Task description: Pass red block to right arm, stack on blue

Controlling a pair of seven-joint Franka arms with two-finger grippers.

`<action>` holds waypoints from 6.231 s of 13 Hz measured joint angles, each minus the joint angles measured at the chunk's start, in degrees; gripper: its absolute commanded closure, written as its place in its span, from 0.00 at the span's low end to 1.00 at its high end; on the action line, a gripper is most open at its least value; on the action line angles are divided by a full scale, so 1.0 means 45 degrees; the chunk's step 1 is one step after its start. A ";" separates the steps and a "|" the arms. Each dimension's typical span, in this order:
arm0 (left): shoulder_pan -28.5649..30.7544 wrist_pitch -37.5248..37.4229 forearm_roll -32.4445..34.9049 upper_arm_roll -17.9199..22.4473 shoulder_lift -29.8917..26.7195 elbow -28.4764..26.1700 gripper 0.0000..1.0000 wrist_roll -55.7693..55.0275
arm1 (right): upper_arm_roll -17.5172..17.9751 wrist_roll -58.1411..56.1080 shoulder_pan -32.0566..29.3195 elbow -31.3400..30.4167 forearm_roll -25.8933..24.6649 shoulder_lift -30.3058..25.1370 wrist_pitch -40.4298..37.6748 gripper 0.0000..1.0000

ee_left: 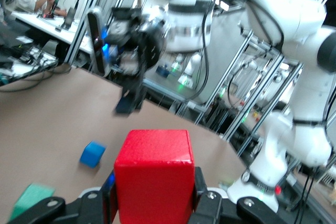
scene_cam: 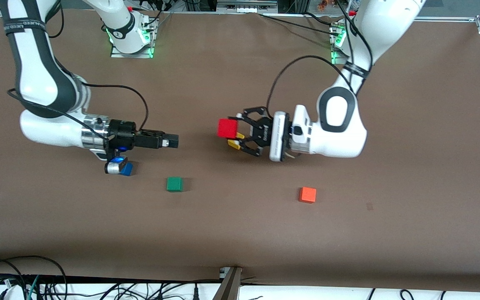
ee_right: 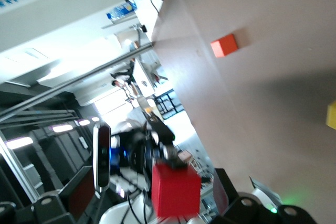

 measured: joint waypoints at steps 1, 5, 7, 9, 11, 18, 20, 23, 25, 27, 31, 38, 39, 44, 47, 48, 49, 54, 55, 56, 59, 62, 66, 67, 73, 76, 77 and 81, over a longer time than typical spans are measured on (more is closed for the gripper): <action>-0.0249 0.0113 -0.0678 0.0000 0.0000 -0.0001 1.00 0.0279 | 0.0176 -0.0400 0.0064 -0.0358 0.0561 -0.0041 0.0290 0.00; -0.0655 0.0522 -0.1954 0.0002 0.0078 -0.0064 1.00 0.1017 | 0.0252 -0.0588 0.0043 -0.1752 0.1346 -0.0985 0.0107 0.00; -0.0737 0.0525 -0.2042 0.0002 0.0181 -0.0100 1.00 0.1077 | 0.0073 -0.0431 0.0025 -0.2103 0.1545 -0.1413 -0.0321 0.00; -0.0739 0.0526 -0.2070 0.0009 0.0240 -0.0104 1.00 0.1091 | -0.0056 -0.0378 -0.0007 -0.2192 0.1593 -0.1512 -0.0494 0.00; -0.0739 0.0526 -0.2075 0.0016 0.0244 -0.0104 1.00 0.1096 | -0.0054 -0.0339 -0.0002 -0.2447 0.1600 -0.1490 -0.0705 0.00; -0.0723 0.0525 -0.2080 0.0050 0.0259 -0.0104 1.00 0.1106 | 0.0325 0.0856 0.0079 -0.2722 0.1637 -0.1472 -0.0968 0.00; -0.0722 0.0525 -0.2107 0.0060 0.0259 -0.0104 1.00 0.1106 | 0.0405 0.0856 0.0194 -0.2722 0.1638 -0.1472 -0.0926 0.00; -0.0721 0.0525 -0.2220 0.0062 0.0259 -0.0104 1.00 0.1107 | 0.0429 0.0856 0.0712 -0.2666 0.1638 -0.1476 -0.0144 0.00; -0.0722 0.0524 -0.2271 0.0061 0.0260 -0.0104 1.00 0.1107 | 0.0445 0.0856 0.1144 -0.2535 0.1667 -0.1481 0.0443 0.00; -0.0722 0.0523 -0.2393 0.0061 0.0259 -0.0104 1.00 0.1107 | 0.0445 0.0856 0.1251 -0.2326 0.1683 -0.1484 0.0606 0.06; -0.0722 0.0522 -0.2413 0.0060 0.0259 -0.0104 1.00 0.1107 | 0.0427 0.0674 0.1243 -0.2248 0.1683 -0.1483 0.0645 0.81; -0.0722 0.0502 -0.2470 0.0062 0.0268 -0.0133 0.00 0.0819 | 0.0405 0.0468 0.1235 -0.2172 0.1710 -0.1482 0.0652 0.91; -0.0719 0.0498 -0.2470 0.0065 0.0267 -0.0133 0.00 0.0737 | 0.0397 0.0468 0.1235 -0.2165 0.1710 -0.1483 0.0652 0.91; -0.0438 0.0136 -0.2332 0.0254 -0.0008 -0.0378 0.00 0.0559 | 0.0350 0.0469 0.1232 -0.2109 0.1618 -0.1483 0.0652 0.91; 0.0621 0.0132 -0.0473 0.0343 -0.1226 -0.1332 0.00 0.0550 | 0.0306 0.0479 0.1217 -0.1894 0.0116 -0.1483 0.0668 0.91; 0.1218 0.0079 0.0646 0.0353 -0.1815 -0.1727 0.00 0.0547 | 0.0278 0.0497 0.1194 -0.1796 -0.0620 -0.1483 0.0674 0.91; 0.1909 -0.0040 0.2154 0.0364 -0.2468 -0.2051 0.00 0.0545 | 0.0251 0.0515 0.1165 -0.1701 -0.1521 -0.1484 0.0684 0.91; 0.4260 -0.1560 0.8885 0.0856 -0.5488 -0.2842 0.00 0.0033 | -0.0369 0.0551 0.1030 -0.1074 -0.6454 -0.1366 0.0757 0.91; 0.4328 -0.1933 1.0136 0.1229 -0.5881 -0.2939 0.00 -0.0480 | -0.0458 0.0557 0.0965 -0.0912 -0.7469 -0.1267 0.0757 0.91; 0.4380 -0.2233 1.1434 0.1486 -0.6227 -0.2977 0.00 -0.1117 | -0.0500 0.0561 0.0868 -0.0830 -0.8327 -0.1151 0.0757 0.91; 0.4382 -0.2822 1.6178 0.1654 -0.7474 -0.2985 0.00 -0.4427 | -0.0696 0.0549 0.0647 -0.0756 -1.1425 -0.0719 0.0757 0.91; 0.4318 -0.4075 1.8312 0.1624 -0.8552 -0.3084 0.00 -0.8478 | -0.1019 0.0525 0.0506 -0.0739 -1.5358 -0.0175 0.1227 0.91; 0.4287 -0.4279 1.9563 0.1667 -0.8963 -0.3420 0.00 -1.3208 | -0.1464 0.0546 0.0470 -0.0699 -1.8335 0.0398 0.2036 0.91; 0.4270 -0.4212 1.9928 0.1663 -0.8999 -0.3415 0.00 -1.3523 | -0.1624 0.0518 0.0393 -0.0697 -1.8605 0.0613 0.2378 0.91; 0.4262 -0.3755 2.1156 0.1559 -0.7651 -0.1737 0.00 -1.4303 | -0.1754 0.0391 -0.0041 -0.0675 -1.8763 0.1635 0.4042 0.91; 0.4256 -0.3796 2.1183 0.1378 -0.7272 -0.1289 0.00 -1.8275 | -0.1755 0.0380 -0.0125 -0.0675 -1.8766 0.1742 0.4147 0.91; 0.4242 -0.3859 2.1183 0.1240 -0.7277 -0.1227 0.00 -1.9397 | -0.1755 0.0379 -0.0134 -0.0676 -1.8766 0.1764 0.4154 0.91; 0.4303 -0.4057 2.1160 0.1182 -0.7277 -0.0884 0.00 -2.0422 | -0.1755 0.0378 -0.0135 -0.0676 -1.8767 0.1904 0.4157 0.90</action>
